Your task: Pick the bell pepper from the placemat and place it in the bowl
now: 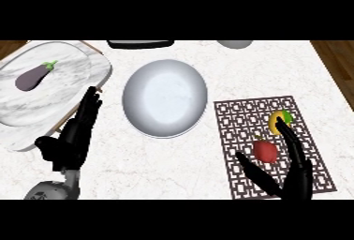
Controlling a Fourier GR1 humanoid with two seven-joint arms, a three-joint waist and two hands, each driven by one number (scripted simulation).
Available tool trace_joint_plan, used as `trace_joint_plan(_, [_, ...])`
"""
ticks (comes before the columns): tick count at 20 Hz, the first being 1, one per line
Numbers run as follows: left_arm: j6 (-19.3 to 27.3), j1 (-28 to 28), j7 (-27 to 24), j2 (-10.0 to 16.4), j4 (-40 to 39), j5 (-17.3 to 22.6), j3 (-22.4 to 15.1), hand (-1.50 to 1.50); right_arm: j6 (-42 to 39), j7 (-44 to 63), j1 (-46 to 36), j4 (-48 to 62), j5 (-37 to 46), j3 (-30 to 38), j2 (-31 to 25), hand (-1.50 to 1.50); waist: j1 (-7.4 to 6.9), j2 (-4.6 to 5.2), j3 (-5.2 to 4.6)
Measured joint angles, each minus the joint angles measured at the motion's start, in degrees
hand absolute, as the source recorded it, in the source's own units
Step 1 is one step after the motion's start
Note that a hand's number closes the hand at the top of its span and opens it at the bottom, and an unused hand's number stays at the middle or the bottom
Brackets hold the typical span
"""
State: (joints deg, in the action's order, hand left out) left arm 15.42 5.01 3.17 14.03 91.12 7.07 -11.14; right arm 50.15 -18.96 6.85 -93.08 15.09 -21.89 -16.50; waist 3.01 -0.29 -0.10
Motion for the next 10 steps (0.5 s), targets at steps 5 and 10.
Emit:
trace_joint_plan(5, [-1.75, 2.01, 0.16, -0.15, -1.80, 0.29, 0.08, 0.00, 5.81, 9.14, 8.21, -6.93, 15.05, -1.73, 0.94, -1.50, -1.04, 0.12, -0.15])
trace_joint_plan(10, [-2.02, 3.62, 0.81, -0.65, -2.49, -0.05, 0.12, 0.00, 0.81, 24.01, 13.62, -15.04, 29.92, 0.27, 3.33, -1.50, -1.74, 0.27, -0.21])
